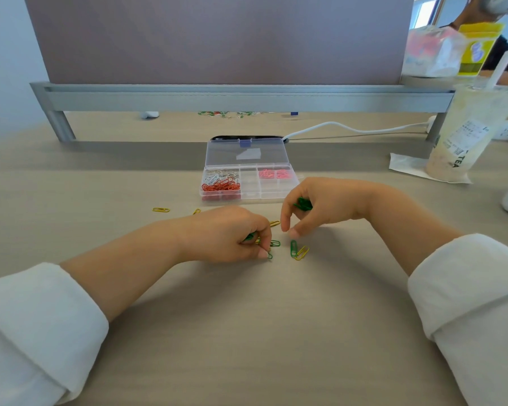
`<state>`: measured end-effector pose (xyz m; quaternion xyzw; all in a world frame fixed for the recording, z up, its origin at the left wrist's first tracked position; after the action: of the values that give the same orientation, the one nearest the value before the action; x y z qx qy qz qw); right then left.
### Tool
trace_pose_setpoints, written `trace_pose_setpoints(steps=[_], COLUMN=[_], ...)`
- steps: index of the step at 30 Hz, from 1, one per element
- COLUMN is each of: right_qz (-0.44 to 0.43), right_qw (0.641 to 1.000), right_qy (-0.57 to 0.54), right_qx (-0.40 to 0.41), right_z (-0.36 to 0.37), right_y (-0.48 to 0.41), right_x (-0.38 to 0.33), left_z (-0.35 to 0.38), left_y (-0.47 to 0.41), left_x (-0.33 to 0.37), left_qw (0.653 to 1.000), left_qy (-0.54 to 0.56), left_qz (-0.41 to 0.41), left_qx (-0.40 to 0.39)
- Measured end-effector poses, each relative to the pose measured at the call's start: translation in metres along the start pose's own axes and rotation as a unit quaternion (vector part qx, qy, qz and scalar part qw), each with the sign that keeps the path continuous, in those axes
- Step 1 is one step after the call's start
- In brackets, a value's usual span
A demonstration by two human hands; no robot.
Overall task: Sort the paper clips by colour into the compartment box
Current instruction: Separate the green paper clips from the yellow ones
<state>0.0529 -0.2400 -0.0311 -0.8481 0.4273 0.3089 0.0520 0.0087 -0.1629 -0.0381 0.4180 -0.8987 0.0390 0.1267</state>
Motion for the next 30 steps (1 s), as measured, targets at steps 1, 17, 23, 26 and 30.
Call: trace_pose_setpoints(steps=[1,17,23,26,30], right_qz=[-0.001,0.015,0.038,0.036,0.057], right_qw=[1.0,0.99,0.988,0.99,0.998], right_qy=[0.005,0.137,0.148,0.137,0.024], right_qx=[-0.025,-0.012,-0.02,-0.002,0.013], right_z=[0.004,0.012,0.014,0.01,0.01], right_y=[0.001,-0.003,-0.001,-0.002,-0.003], right_x=[-0.002,-0.01,-0.007,-0.01,-0.006], left_z=[0.001,-0.025,-0.031,-0.033,-0.026], left_y=[0.001,0.001,0.003,0.002,0.0], left_x=[0.0,-0.026,-0.03,-0.038,-0.047], left_qw=[1.0,0.986,0.979,0.975,0.979], left_qy=[-0.008,0.03,0.015,0.021,0.029], left_qz=[-0.001,-0.085,-0.08,-0.094,-0.098], left_qx=[-0.007,0.142,0.185,0.199,0.174])
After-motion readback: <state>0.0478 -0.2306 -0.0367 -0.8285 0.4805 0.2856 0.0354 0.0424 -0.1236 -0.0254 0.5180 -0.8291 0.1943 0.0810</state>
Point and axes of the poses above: each hand's wrist, its own y-axis away from the middle knuckle, its own z-axis out of the palm, x = y × z, the point moved 9 cm from there along -y, towards the middle knuckle, and after that the axes turned 3 degrees about x, right-handed, at the moved point
